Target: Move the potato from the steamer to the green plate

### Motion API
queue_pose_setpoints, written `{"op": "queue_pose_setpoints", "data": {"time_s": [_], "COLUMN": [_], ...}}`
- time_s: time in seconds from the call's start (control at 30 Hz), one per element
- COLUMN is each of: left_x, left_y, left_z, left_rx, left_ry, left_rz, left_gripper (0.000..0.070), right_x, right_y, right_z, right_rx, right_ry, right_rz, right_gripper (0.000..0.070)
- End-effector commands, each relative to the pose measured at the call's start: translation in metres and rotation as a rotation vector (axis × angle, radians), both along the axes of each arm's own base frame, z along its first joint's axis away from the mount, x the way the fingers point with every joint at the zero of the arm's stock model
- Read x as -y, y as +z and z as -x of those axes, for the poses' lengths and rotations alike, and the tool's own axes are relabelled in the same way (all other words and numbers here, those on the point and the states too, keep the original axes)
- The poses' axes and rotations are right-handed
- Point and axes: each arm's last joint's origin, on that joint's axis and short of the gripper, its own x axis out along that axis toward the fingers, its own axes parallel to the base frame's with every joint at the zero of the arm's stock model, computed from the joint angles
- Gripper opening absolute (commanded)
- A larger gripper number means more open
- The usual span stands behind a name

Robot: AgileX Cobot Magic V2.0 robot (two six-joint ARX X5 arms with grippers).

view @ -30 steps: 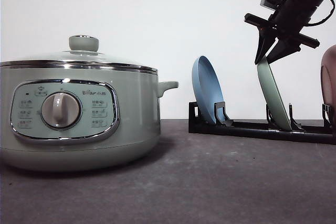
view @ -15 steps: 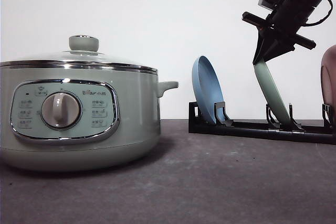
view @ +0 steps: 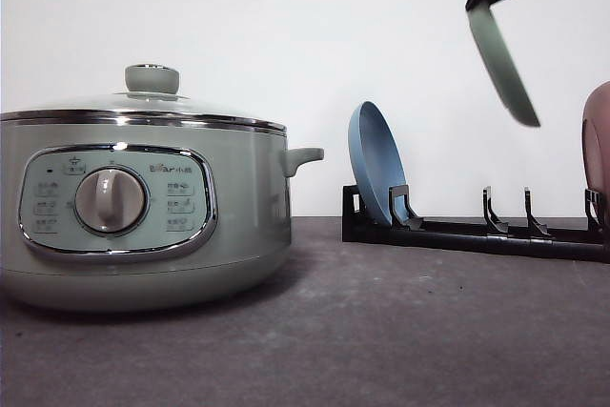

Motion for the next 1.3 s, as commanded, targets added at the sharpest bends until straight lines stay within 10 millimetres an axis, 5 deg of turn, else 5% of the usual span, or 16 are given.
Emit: {"op": "queue_pose_setpoints", "data": {"time_s": [0.0,0.3,0.67,0.93,1.27], "left_x": [0.000,0.000,0.000,0.000,0.000], "left_y": [0.006,0.006,0.006,0.007,0.006], "left_z": [0.000,0.000,0.000,0.000,0.000], "left_rx": [0.032,0.033,0.033,0.033,0.033], "left_ry": [-0.009,-0.009,-0.008,-0.008,-0.008], "left_rz": [-0.004,-0.004,-0.004,-0.004,-0.004], "left_gripper": [0.0572,0.0572,0.0572,0.0572,0.0572], "right_x": [-0.006,-0.036,-0.091,-0.131,-0.162], "right_y": [0.015,0.039,0.017,-0.021,-0.105], "right_z": [0.010,0.074,0.130,0.163,0.190], "right_rx": [0.058,0.067,-0.145,-0.231,-0.314], "right_ry": [0.043,0.176,0.388,0.510,0.588], "right_rz": [0.035,0.207,0.536,0.735,0.882], "right_gripper": [0.0006,0.0005,0.0004,0.0004,0.0004]}}
